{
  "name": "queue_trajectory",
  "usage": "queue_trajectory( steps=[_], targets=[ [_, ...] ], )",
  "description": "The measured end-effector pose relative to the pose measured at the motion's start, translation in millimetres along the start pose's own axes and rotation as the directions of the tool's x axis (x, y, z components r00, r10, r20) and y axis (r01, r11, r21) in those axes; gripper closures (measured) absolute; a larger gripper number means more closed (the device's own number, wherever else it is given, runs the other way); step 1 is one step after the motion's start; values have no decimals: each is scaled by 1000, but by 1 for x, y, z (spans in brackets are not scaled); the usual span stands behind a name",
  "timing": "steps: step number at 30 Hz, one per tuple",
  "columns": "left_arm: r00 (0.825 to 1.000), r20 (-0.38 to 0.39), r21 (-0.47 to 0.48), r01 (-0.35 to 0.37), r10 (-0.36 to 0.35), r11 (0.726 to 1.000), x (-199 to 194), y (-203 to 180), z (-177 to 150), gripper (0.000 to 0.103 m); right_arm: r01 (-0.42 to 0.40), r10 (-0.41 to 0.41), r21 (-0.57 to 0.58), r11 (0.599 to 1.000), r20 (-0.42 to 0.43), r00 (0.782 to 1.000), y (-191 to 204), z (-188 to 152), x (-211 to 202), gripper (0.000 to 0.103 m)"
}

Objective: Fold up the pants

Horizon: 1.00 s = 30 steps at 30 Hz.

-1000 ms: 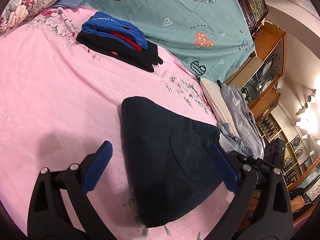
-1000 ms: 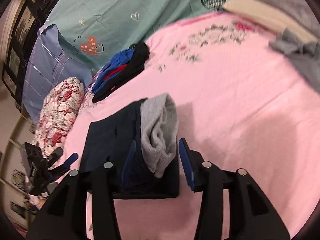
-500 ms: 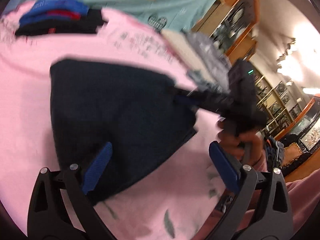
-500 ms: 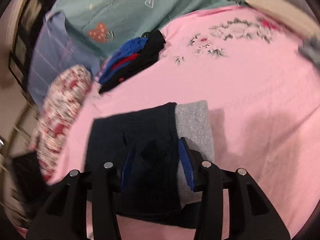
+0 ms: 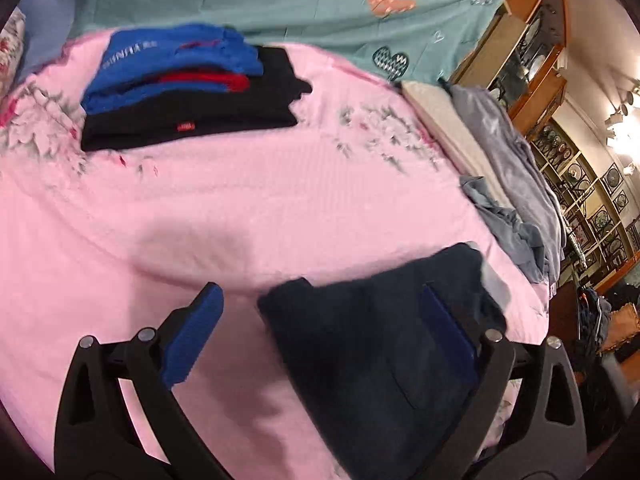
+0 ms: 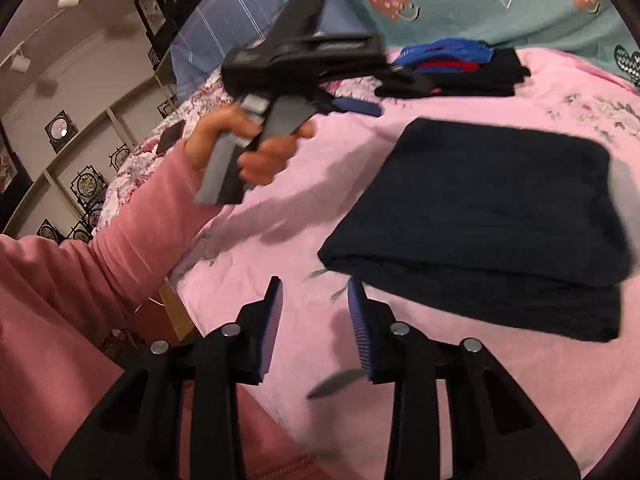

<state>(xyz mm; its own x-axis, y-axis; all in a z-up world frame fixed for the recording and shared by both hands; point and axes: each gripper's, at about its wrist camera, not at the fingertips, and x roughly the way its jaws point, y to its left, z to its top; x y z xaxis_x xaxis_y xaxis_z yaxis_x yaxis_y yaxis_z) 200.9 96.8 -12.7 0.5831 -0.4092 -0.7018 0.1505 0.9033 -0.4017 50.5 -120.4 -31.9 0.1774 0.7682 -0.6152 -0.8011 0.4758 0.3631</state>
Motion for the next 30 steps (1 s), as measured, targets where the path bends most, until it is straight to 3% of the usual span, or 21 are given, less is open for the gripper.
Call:
queue_trajectory(
  steps=[5, 13, 14, 16, 19, 23, 26, 30],
  targets=[
    [998, -56, -54, -5, 2, 999, 35, 23, 3, 18, 80, -77, 37, 996, -72, 994, 4, 7, 45, 69],
    [1000, -20, -12, 3, -3, 1000, 33, 22, -6, 30, 137, -132, 55, 989, -83, 988, 14, 16, 64, 69],
    [1000, -21, -8, 4, -4, 1000, 34, 21, -6, 34, 142, -137, 58, 988, -80, 987, 13, 16, 64, 72],
    [1000, -24, 5, 2, -2, 1000, 37, 19, -7, 39, 182, -177, 61, 981, -78, 981, 11, 16, 65, 88],
    [1000, -19, 26, -17, 17, 1000, 38, 17, -8, 40, 177, -171, 75, 981, -81, 982, 9, 15, 64, 93],
    [999, -19, 26, -28, 28, 999, 40, 17, -9, 40, 211, -210, 0, 978, -79, 974, 21, 8, 64, 94],
    [999, -27, 23, -45, 45, 999, 45, 20, -11, 37, 204, -206, -24, 979, -81, 975, 22, 5, 64, 97],
    [998, -4, 17, -62, 62, 998, 37, 18, -11, 36, 71, -74, -39, 997, -103, 992, 23, 7, 45, 96]
  ],
)
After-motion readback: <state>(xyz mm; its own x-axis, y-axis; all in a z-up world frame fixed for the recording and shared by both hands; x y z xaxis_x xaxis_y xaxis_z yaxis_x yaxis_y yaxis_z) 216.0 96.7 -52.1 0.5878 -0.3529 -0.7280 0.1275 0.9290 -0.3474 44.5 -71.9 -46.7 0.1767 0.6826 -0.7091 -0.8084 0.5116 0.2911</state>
